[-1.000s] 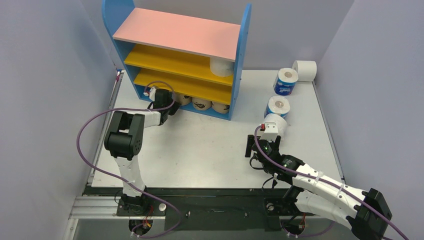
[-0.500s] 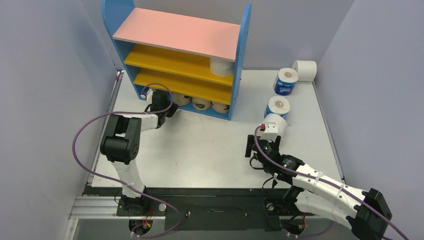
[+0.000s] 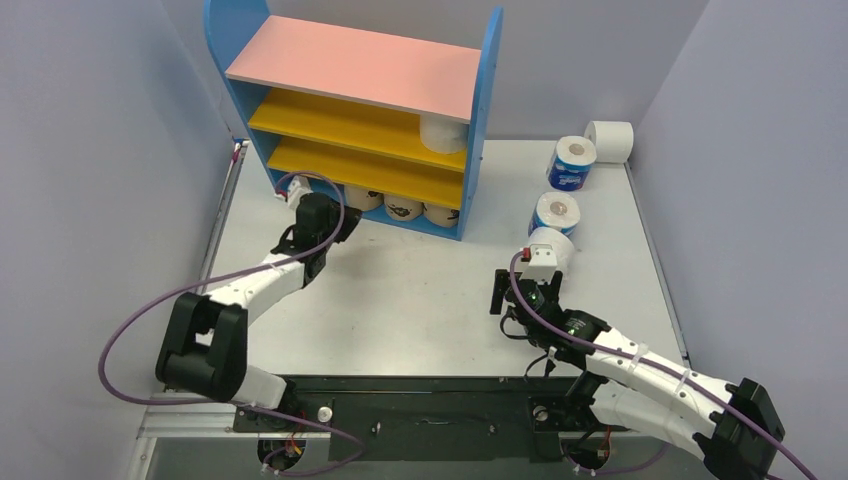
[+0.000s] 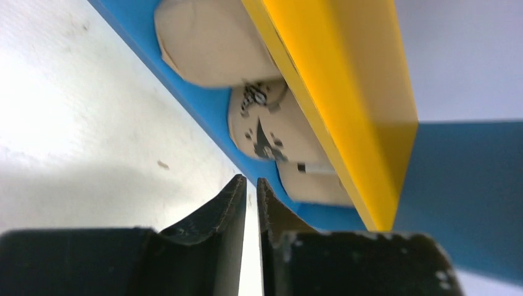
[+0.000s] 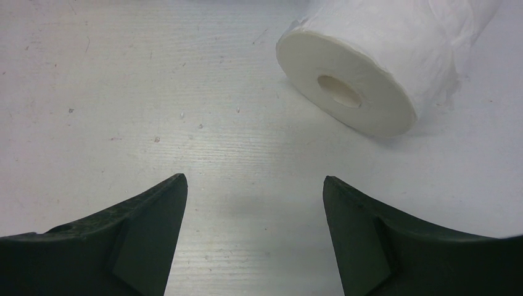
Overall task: Place and organize the paper towels onto the shelf
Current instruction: Place the paper towel on the shelf, then pick up the paper towel from the center of the board.
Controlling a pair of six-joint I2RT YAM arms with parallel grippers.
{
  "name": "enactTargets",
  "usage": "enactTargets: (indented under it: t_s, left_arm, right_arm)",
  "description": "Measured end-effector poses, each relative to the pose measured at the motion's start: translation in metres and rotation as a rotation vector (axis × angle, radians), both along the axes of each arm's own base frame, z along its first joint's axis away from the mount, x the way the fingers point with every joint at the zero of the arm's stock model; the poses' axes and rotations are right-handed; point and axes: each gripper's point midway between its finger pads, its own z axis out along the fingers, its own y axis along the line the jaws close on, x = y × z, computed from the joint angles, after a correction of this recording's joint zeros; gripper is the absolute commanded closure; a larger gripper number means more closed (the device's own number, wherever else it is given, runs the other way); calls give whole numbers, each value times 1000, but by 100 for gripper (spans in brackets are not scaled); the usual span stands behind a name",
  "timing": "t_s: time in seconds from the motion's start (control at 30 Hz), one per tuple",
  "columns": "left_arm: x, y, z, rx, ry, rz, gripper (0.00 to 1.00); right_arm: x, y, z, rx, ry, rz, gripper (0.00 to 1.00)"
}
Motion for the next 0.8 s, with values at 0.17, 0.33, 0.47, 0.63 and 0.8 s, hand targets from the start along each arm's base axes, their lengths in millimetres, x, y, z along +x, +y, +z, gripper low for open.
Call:
enactTargets:
  t_s: [0.17, 0.33, 0.47, 0.63, 0.8]
  left_arm:
    - [-44, -24, 28, 67, -46, -86, 73]
    - [-89, -35, 42, 150, -86, -156, 56]
    - [-118, -32, 46, 237, -100, -194, 50]
    - [-141, -27, 47, 328, -120, -231, 47]
    - [-168, -40, 30, 408, -131, -321, 45]
  right_arm:
    - [0, 0, 13, 48, -39, -8, 16]
    - [1, -5, 44, 156, -137, -42, 14]
    - [3, -15, 59, 170, -178, -100, 14]
    - [9, -32, 88, 159, -234, -205, 14]
    - [15, -56, 117, 184, -293, -329, 14]
